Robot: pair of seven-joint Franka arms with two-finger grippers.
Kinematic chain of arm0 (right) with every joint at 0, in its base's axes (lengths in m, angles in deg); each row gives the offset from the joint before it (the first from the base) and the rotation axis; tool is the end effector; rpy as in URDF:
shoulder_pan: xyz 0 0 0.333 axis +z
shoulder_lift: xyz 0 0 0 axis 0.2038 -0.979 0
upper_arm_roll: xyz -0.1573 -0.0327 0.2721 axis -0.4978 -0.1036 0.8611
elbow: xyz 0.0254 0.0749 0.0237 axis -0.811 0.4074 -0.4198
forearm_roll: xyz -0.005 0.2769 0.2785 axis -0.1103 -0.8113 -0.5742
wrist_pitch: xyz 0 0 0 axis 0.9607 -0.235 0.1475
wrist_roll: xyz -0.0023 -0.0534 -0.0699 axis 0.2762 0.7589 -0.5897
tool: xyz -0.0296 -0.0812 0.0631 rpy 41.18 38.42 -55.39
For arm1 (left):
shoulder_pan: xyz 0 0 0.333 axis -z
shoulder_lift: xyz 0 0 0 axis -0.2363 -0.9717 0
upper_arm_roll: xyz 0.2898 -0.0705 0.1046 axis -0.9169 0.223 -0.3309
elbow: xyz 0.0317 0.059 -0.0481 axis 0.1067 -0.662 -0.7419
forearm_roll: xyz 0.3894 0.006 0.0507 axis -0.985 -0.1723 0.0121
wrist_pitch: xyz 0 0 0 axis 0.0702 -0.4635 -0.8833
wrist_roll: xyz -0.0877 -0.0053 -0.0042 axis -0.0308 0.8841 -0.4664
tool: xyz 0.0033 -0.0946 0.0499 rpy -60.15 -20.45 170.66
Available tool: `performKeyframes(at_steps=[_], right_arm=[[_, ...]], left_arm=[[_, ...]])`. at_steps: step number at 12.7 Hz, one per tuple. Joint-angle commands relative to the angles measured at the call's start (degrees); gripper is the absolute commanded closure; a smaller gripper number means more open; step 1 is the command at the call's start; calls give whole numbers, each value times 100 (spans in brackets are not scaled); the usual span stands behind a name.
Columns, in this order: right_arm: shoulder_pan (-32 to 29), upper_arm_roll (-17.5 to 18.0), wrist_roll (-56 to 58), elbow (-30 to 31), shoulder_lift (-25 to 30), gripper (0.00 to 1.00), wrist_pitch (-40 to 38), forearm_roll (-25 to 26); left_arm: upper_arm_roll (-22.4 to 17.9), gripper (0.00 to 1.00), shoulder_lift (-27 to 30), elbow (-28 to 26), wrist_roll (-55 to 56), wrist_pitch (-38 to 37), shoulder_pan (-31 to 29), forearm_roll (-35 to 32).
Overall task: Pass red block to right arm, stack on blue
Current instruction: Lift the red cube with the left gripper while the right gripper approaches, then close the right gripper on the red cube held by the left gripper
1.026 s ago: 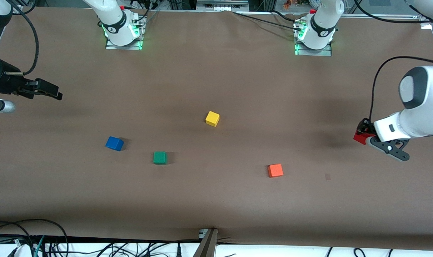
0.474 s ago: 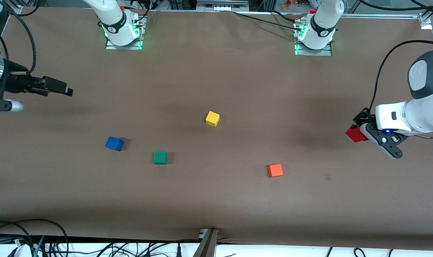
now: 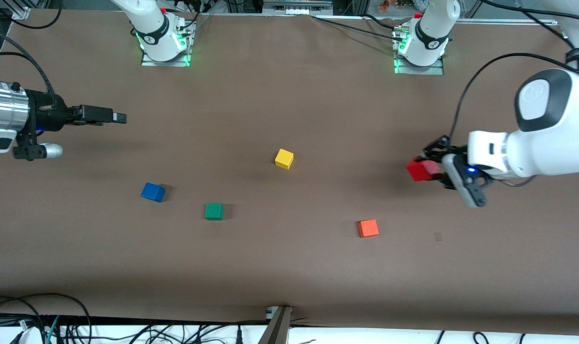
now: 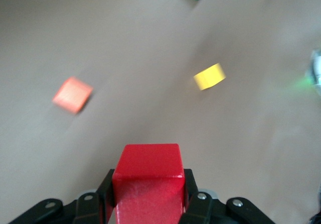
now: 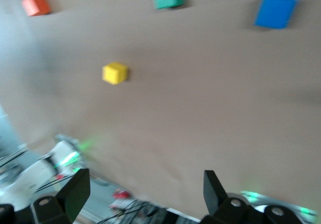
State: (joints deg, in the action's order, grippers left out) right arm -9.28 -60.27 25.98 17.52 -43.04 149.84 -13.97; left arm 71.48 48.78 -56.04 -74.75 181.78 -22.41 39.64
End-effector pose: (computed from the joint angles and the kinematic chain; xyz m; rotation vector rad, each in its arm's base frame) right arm 0.5895 0.0523 0.5327 -2.5139 0.0971 0.4817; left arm 0.6413 -0.1328 0.4574 2.3005 -1.1340 0.0597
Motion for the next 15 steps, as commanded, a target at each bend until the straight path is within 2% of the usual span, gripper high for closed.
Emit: performKeyframes(at_steps=[1,5,7,9,11,12,13,15], right_arm=[[-45,13,-41,-66,-307,0,-217,-983],[-19,30,-156,179,-675,0,88,-2126],[129,65,-164,460,-870,0,816,-3291],[463,74,-208,758,-836,0,1528,-3911],[623,423,-104,1294,-687,0,2406,-4822],[623,634,-94,1418,-599,0,2741,-5053],[623,724,-85,1472,-520,0,2814,-5073],[623,768,237,1935,-231,0,2753,-5082]], left_arm=[[-40,100,-252,69,-548,3,327,1155],[-40,100,-613,69,-1664,740,1030,3054],[-40,100,-772,77,-2094,1266,1478,3688],[-40,100,-833,121,-2263,1680,1943,4408],[-40,100,-913,165,-2307,1752,2278,5260],[-40,100,-939,200,-2455,1830,2367,5421],[-40,100,-974,288,-2735,1944,2446,5475],[-40,100,-1097,420,-3080,1989,2569,5729]])
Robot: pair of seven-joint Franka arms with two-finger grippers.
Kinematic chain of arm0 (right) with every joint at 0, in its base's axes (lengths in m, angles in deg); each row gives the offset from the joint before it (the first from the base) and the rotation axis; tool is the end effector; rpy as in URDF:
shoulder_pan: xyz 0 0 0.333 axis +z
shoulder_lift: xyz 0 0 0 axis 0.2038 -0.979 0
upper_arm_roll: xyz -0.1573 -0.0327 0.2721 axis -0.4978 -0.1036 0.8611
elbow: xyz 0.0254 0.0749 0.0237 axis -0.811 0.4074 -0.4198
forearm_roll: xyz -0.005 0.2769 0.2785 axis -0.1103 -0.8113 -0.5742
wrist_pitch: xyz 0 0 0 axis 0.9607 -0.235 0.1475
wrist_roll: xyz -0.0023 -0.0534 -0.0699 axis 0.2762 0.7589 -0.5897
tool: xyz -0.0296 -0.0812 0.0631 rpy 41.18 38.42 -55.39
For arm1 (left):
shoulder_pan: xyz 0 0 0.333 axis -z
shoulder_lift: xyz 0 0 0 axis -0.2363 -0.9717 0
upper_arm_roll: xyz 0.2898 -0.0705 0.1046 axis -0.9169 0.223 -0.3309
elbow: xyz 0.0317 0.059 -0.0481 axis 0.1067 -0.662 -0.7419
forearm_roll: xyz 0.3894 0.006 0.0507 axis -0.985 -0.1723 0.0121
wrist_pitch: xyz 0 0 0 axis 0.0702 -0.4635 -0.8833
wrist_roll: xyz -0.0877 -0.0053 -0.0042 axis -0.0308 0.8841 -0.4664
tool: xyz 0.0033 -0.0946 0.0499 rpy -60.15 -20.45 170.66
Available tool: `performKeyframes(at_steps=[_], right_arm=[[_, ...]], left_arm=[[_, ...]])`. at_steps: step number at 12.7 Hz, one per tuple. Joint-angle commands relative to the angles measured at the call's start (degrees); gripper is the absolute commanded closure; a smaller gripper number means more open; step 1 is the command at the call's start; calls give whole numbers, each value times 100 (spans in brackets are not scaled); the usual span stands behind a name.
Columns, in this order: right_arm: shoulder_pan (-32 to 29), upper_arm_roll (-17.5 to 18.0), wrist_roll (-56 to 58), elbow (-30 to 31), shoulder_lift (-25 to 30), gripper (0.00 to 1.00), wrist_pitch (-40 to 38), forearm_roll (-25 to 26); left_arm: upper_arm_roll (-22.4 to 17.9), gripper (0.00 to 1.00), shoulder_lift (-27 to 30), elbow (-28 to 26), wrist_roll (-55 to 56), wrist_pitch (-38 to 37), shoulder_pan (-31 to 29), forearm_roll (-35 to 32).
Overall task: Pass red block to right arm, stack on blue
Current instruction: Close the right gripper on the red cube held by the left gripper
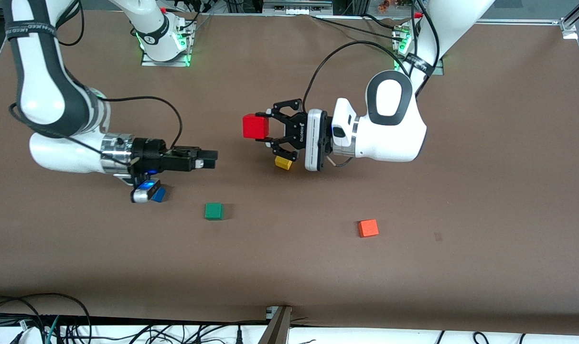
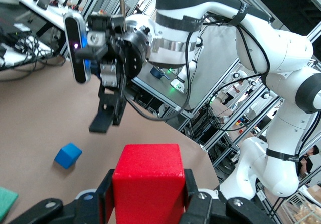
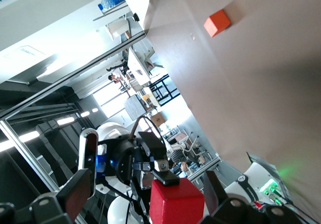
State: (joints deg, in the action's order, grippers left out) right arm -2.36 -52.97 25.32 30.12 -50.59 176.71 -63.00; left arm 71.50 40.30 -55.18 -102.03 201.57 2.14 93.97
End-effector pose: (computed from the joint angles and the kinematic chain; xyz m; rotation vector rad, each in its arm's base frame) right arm 0.6237 0.2127 0.4240 -1.7375 0.4533 0.4211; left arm 0.5867 -0.4213 0.4298 1.5194 -0.9566 0.5465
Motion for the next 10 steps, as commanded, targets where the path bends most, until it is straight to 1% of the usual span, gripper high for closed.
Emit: performKeyframes(at_steps=[1,2,3,4,5,8,9,10], right_arm=[[-70,48,532,982,709,0,50,-187],[-70,83,665,1247,885,0,-20,-292],[-70,100,666,1310,983,0,-30,-484],[-70,127,675,1302,984,0,-21,-564],[-70,284,701,1311,1027,0,66,-574],[-70,487,710,1460,1054,0,286,-583],[-70,583,693,1469,1037,0,487,-592],[-70,732,667,1504,1019,0,672,-713]], left_arm=[[-42,100,-276,335,-361,10,133,358],[-42,100,-293,335,-353,18,168,368],[-42,100,-302,335,-326,19,177,368],[-42,100,-302,335,-300,27,177,377],[-42,100,-311,335,-282,27,203,455],[-42,100,-364,335,-247,220,291,631],[-42,100,-390,335,-238,238,317,632],[-51,100,-399,335,-238,238,326,632]])
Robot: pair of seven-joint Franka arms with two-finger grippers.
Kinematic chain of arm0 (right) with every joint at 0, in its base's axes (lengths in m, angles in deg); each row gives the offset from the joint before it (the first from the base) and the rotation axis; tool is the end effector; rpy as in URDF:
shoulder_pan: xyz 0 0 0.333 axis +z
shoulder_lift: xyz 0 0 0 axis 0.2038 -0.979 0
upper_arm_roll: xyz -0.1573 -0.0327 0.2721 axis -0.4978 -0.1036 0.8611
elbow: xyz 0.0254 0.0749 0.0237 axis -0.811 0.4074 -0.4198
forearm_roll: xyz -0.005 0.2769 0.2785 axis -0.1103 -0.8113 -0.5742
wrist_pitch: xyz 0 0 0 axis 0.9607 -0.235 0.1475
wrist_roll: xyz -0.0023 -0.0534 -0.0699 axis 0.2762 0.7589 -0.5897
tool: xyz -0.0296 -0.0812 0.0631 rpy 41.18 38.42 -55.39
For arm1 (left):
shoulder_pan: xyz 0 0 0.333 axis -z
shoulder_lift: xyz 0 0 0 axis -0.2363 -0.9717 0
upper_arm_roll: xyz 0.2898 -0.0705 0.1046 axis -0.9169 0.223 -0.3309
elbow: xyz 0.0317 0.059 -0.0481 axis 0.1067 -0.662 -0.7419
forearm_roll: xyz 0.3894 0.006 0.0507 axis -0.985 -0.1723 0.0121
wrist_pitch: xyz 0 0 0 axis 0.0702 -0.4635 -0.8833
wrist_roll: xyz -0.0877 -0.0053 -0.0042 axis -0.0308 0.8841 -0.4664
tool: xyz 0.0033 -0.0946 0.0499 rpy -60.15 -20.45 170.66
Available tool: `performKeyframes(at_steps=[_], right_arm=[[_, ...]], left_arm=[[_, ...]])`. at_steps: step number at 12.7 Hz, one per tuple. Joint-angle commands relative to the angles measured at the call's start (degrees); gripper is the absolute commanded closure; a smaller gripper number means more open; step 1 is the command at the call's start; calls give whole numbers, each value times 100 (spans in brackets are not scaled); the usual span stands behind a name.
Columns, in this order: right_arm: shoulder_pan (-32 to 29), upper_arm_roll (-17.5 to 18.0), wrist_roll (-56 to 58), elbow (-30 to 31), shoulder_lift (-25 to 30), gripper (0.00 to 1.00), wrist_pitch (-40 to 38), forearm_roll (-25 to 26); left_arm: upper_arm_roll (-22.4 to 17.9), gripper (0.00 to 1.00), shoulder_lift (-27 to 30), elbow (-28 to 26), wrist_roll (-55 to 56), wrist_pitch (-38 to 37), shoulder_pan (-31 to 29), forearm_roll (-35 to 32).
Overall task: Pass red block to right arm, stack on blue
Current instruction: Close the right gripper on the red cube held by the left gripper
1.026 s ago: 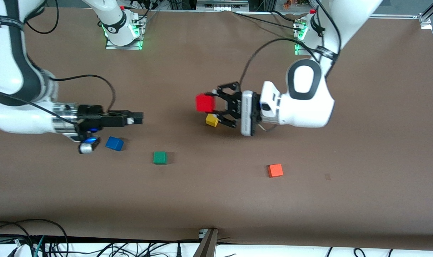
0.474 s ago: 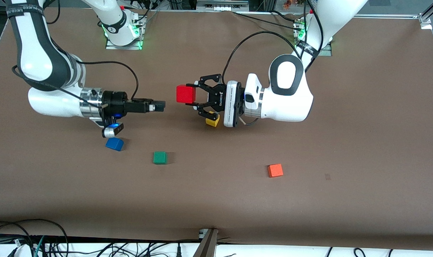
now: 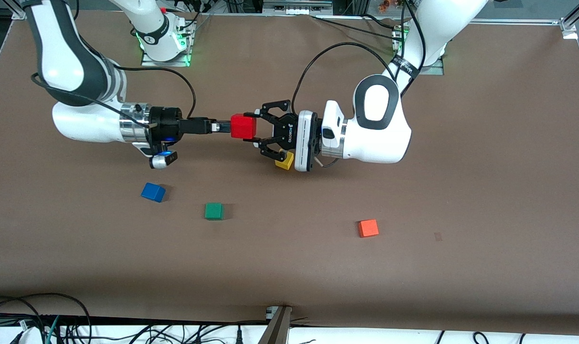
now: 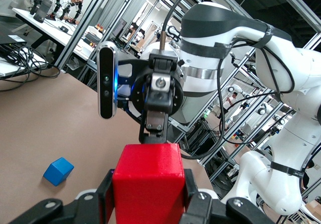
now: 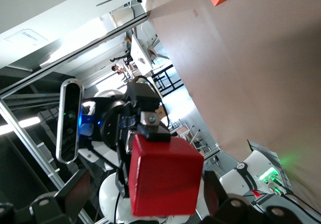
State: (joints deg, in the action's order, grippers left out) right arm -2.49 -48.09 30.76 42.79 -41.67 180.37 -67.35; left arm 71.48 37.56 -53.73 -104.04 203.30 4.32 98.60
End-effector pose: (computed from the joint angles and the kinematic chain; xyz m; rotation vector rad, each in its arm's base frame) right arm 0.5591 0.2424 0.4233 -1.7157 0.4209 0.4111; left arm 0.5837 -0.4435 0.4121 1.4892 -0.8967 0.5590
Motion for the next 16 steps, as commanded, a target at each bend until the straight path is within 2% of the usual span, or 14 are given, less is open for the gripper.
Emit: performKeyframes(at_steps=[1,2,3,4,5,7,10,11,12,13,16], right_arm=[[-57,306,122,307,109,0,325,-602],[-57,341,79,308,48,0,325,-866],[-57,341,70,308,-13,8,273,-939],[-57,341,70,299,-22,26,246,-948],[-57,341,70,299,-31,57,237,-948],[-65,333,70,299,-40,85,237,-948],[-65,324,96,264,-40,99,228,-913],[-65,315,96,255,-40,100,237,-904],[-65,315,96,255,-23,100,228,-887],[-65,289,113,255,-23,100,228,-878],[-65,271,149,229,-14,100,263,-834]], left_arm=[[-41,100,-124,189,-37,66,108,169],[-41,100,-124,189,-37,66,108,169],[-41,100,-124,189,-37,66,108,169],[-49,100,-133,189,-37,66,108,169],[-49,100,-133,189,-37,74,108,169],[-49,100,-133,189,41,74,108,169],[-49,100,-124,198,165,74,108,169],[-58,100,-124,198,173,74,108,169],[-58,76,-107,198,208,74,100,169],[-76,1,-81,189,226,66,73,169],[-111,0,85,128,332,74,-110,143]])
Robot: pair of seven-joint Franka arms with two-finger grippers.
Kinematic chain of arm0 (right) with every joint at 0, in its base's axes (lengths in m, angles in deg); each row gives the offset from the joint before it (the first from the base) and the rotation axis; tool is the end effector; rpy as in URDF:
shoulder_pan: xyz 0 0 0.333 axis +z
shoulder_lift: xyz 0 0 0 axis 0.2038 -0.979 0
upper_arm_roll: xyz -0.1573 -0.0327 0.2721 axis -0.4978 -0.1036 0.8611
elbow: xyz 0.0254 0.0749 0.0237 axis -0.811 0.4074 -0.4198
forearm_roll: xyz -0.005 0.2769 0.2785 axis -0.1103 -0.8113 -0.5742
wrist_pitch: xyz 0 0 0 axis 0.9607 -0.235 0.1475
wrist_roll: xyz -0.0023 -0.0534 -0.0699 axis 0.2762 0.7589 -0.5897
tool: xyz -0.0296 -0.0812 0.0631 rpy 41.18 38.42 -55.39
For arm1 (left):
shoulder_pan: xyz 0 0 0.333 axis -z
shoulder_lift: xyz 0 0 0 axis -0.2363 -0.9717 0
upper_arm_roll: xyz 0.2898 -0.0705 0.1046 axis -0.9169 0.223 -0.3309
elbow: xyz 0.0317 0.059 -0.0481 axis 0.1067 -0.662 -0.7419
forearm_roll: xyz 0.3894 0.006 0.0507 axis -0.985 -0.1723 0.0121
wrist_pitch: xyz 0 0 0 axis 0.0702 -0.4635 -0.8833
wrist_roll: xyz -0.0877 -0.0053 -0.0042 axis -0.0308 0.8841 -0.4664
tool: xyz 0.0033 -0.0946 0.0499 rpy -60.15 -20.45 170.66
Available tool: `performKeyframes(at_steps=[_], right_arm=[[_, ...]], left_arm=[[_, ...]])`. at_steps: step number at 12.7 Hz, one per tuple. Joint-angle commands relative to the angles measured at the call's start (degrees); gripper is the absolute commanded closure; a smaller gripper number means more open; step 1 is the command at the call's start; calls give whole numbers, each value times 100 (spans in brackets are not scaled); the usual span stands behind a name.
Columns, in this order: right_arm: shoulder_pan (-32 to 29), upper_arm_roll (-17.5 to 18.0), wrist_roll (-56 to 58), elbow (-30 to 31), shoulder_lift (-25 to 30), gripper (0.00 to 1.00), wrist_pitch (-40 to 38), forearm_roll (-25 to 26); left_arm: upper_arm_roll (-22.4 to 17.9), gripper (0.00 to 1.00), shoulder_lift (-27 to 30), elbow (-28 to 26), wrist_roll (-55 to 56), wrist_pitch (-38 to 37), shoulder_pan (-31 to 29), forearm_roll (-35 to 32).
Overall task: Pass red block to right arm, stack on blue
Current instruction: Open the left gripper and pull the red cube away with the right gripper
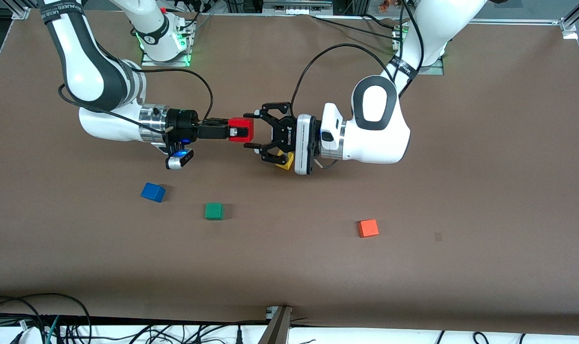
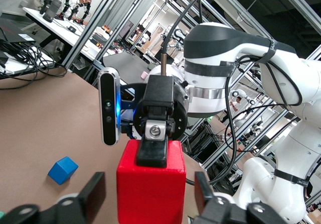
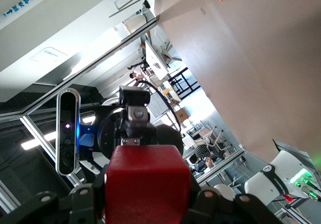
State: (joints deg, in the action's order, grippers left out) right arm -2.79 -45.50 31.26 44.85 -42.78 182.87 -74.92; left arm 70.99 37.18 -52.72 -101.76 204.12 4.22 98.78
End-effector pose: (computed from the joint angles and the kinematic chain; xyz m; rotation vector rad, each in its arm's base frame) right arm 0.5525 0.2588 0.4025 -1.6131 0.5132 0.4374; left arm 0.5927 -0.4379 0.4147 1.5157 -0.8545 0.5573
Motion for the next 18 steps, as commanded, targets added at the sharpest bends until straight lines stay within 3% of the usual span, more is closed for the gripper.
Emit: performKeyframes(at_steps=[1,5,8,9,11,14,17,18], right_arm=[[-35,12,81,14,115,100,13,115],[-88,-128,116,-118,115,100,74,1650],[-114,-348,125,-311,71,100,136,3670],[-114,-444,125,-355,71,100,136,3998],[-114,-628,134,-390,-8,100,197,5032],[-149,-787,256,-864,-534,100,442,7142],[-184,-840,248,-1216,-1158,99,1276,9356],[-324,-884,265,-1199,-1325,99,1722,9554]], left_arm=[[-114,0,229,-8,113,-7,-249,98],[-255,0,966,-719,376,-69,-1040,63],[-684,0,1721,-1718,359,-104,-1532,54],[-860,0,1942,-1974,367,-191,-1638,11],[-1430,0,2198,-2056,402,-586,-1666,-1187],[-1853,0,2584,-2074,586,-771,-1710,-2648],[-2363,0,2936,-2030,1665,-1280,-1710,-4317],[-2495,0,3033,-2004,1912,-1421,-1710,-4862]])
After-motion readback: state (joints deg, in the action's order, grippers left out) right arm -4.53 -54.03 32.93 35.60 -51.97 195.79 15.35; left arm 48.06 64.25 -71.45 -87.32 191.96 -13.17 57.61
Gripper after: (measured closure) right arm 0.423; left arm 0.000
